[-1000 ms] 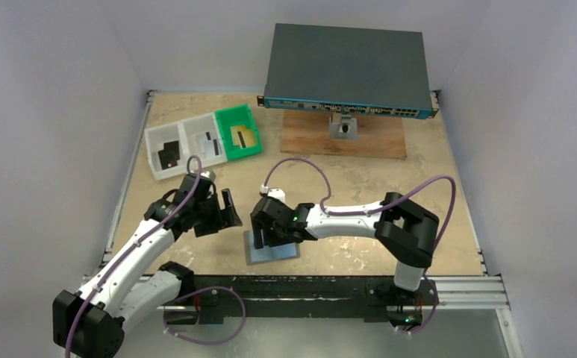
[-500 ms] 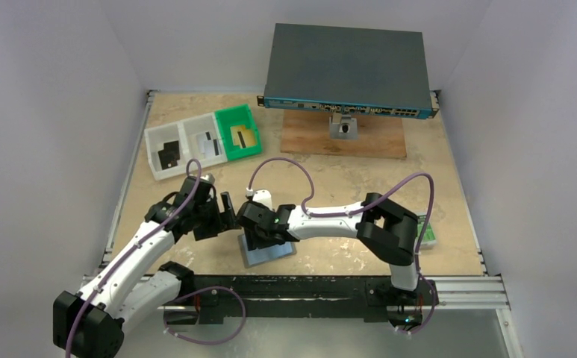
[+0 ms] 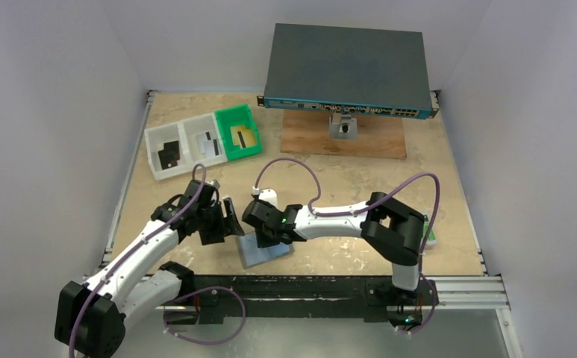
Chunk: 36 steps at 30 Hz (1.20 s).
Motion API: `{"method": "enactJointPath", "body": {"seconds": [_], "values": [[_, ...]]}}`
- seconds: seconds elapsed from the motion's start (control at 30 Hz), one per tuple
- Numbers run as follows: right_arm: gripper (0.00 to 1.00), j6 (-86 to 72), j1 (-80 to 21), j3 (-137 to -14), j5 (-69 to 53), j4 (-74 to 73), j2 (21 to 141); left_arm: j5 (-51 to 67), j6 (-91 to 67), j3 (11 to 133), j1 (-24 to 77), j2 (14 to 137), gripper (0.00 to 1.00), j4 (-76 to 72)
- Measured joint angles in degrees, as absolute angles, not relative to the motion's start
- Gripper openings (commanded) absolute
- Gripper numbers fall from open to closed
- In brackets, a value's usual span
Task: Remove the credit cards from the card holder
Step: Remove the credit card from the card holder.
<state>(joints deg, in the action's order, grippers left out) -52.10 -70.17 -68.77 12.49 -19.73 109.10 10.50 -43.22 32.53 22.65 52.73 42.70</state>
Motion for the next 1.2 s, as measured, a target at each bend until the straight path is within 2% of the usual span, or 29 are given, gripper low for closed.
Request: {"method": "enactJointPath", "body": {"seconds": [0.07, 0.2, 0.5, 1.0, 1.2], "values": [[0.06, -52.47, -69.54, -66.59, 11.33, -17.43, 108.05, 11.73, -43.57, 31.9, 22.65, 53.21, 0.58, 41.69], [0.03, -53.45, -67.72, -61.89, 7.79, -11.86, 105.89, 14.11, -43.97, 30.96, 22.65, 53.74, 0.39, 39.99], [0.01, -57.06, -63.7, -52.23, -2.33, 3.64, 103.53, 19.42, -44.1, 30.33, 24.16, 56.18, 0.02, 35.18], [0.0, -63.94, -59.16, -40.82, -13.15, 22.55, 103.07, 18.68, -44.18, 26.79, 25.96, 66.32, 0.0, 28.42], [0.0, -65.17, -58.59, -39.13, -14.7, 25.52, 103.09, 19.46, -44.31, 26.79, 26.35, 68.73, 0.0, 24.53]]}}
